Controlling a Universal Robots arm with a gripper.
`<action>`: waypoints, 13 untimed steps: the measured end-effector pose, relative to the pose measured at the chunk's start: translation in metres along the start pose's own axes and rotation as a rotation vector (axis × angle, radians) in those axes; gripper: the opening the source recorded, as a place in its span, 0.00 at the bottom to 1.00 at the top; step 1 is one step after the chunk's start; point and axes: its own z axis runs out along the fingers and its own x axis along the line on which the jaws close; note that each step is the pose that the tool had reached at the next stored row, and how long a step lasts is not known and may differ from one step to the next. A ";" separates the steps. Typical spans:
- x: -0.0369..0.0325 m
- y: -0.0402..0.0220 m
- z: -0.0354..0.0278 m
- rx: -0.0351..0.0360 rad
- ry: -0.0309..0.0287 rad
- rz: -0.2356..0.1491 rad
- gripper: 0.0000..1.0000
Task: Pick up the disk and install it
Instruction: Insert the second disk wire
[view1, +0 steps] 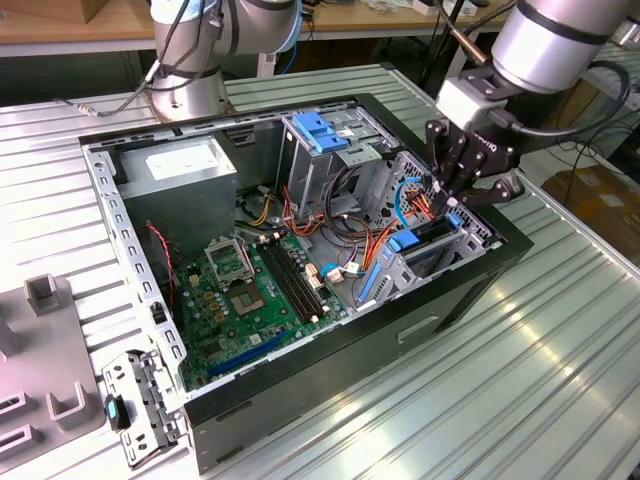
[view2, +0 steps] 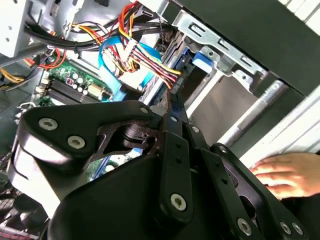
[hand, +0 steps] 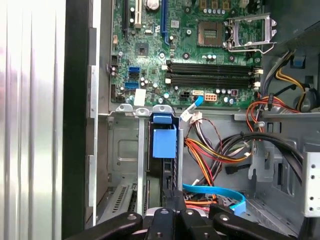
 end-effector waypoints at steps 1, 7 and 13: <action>-0.0001 -0.0001 -0.0052 0.0000 0.0001 0.000 0.11; -0.0059 -0.0005 -0.0192 -0.0010 0.0453 -0.003 0.11; -0.0125 -0.0006 -0.0197 -0.0032 0.0478 -0.007 0.11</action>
